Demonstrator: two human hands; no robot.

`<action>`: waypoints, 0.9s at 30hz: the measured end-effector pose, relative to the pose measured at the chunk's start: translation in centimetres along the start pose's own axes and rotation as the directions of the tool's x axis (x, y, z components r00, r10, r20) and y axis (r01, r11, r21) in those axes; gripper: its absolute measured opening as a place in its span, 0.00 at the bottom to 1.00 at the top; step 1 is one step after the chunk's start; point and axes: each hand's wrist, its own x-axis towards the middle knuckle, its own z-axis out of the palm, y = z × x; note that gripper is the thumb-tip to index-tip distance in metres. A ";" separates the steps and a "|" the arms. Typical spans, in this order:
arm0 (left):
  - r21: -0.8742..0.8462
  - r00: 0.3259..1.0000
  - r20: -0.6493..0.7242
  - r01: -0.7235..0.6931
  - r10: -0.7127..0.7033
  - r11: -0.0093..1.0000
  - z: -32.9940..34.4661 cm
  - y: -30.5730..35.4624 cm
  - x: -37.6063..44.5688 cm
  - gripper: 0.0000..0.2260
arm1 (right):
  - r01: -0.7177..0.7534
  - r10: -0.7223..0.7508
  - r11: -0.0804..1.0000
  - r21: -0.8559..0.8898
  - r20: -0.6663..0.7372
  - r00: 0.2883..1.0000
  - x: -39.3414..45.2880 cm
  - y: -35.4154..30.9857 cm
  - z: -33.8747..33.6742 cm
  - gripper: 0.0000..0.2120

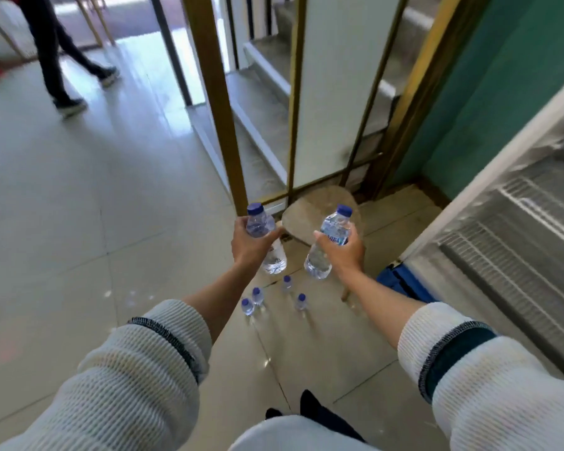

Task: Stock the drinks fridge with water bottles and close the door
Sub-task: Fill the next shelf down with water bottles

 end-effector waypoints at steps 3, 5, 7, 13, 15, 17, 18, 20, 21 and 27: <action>-0.091 0.997 0.068 -0.041 0.047 0.995 3.3 4.4 -1.9 0.29 | 0.003 0.009 0.994 0.111 -0.110 0.994 -0.4 -3.6 -4.6 0.23; -0.168 0.988 0.145 -0.029 0.054 0.985 6.0 7.0 -3.1 0.32 | 0.007 0.034 0.977 0.215 -0.188 0.982 -0.5 -5.4 -8.1 0.26; -0.202 0.972 0.221 -0.037 0.082 0.979 9.2 9.4 -4.3 0.30 | 0.040 0.037 0.967 0.253 -0.293 0.955 -0.7 -6.9 -12.0 0.24; -0.197 0.894 0.383 -0.169 0.234 0.966 19.7 13.9 -8.1 0.18 | 0.094 0.147 0.920 0.380 -0.557 0.817 -1.7 -8.7 -23.7 0.21; -0.205 0.871 0.420 -0.182 0.255 0.962 23.4 15.2 -9.9 0.17 | 0.146 0.193 0.880 0.453 -0.620 0.760 -2.0 -8.8 -28.0 0.24; -0.221 0.842 0.451 -0.216 0.296 0.951 27.2 16.4 -11.5 0.18 | 0.195 0.240 0.848 0.493 -0.686 0.687 -2.0 -8.7 -32.5 0.20; -0.227 0.826 0.470 -0.228 0.312 0.947 28.8 17.0 -12.1 0.19 | 0.220 0.263 0.829 0.513 -0.707 0.656 -1.9 -8.6 -34.5 0.19; -0.214 0.784 0.529 -0.247 0.325 0.945 32.6 18.2 -13.4 0.18 | 0.295 0.299 0.777 0.556 -0.738 0.605 -1.5 -8.6 -38.8 0.22; -0.206 0.762 0.556 -0.259 0.330 0.944 34.6 18.8 -14.0 0.18 | 0.334 0.316 0.750 0.571 -0.752 0.579 -1.1 -8.5 -40.9 0.25; -0.162 0.667 0.699 -0.203 0.257 0.966 45.9 22.6 -16.5 0.36 | 0.396 0.307 0.724 0.565 -0.778 0.548 3.6 -8.1 -51.0 0.23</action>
